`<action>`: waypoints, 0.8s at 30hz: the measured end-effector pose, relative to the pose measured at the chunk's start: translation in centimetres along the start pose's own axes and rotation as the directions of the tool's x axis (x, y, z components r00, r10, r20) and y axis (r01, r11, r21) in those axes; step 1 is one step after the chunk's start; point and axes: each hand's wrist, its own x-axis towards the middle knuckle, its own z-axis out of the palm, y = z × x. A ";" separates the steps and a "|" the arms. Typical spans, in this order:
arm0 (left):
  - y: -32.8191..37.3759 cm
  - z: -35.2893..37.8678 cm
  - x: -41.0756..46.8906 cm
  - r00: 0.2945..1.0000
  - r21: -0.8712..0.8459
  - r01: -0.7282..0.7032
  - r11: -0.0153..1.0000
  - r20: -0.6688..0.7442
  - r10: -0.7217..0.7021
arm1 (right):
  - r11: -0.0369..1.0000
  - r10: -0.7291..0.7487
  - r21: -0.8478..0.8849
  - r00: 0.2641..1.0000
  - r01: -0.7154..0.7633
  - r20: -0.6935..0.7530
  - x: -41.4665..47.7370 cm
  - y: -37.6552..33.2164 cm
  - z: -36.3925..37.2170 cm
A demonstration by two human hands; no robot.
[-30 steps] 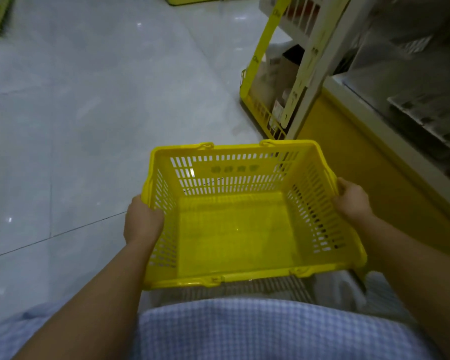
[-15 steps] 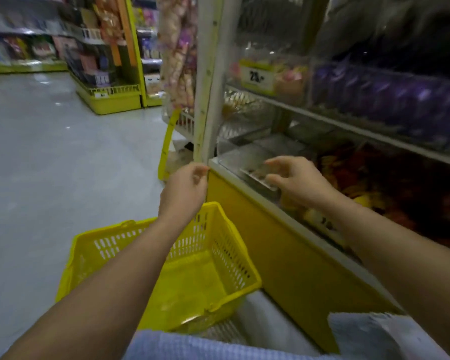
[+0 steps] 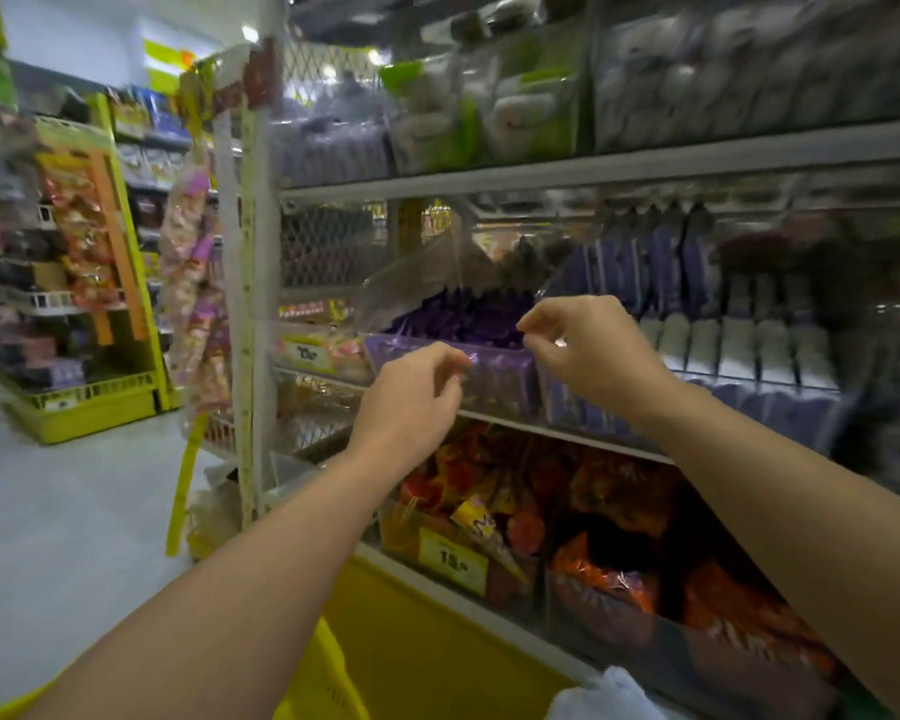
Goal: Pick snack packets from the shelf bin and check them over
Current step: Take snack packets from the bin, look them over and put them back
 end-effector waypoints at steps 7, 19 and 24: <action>1.4 1.4 1.4 0.988 0.028 -0.135 0.990 0.078 0.133 | 0.994 0.089 -0.072 0.978 -0.077 0.188 1.8 3.7 -1.4; 0.3 5.6 6.7 0.944 -0.224 -0.325 0.919 -0.010 0.331 | 0.962 -0.078 -0.203 0.895 0.183 0.440 4.4 4.7 -1.4; -0.5 6.3 7.9 0.906 -0.335 -0.398 0.854 0.002 0.423 | 0.960 0.007 -0.265 0.941 0.089 0.340 3.9 4.5 -1.1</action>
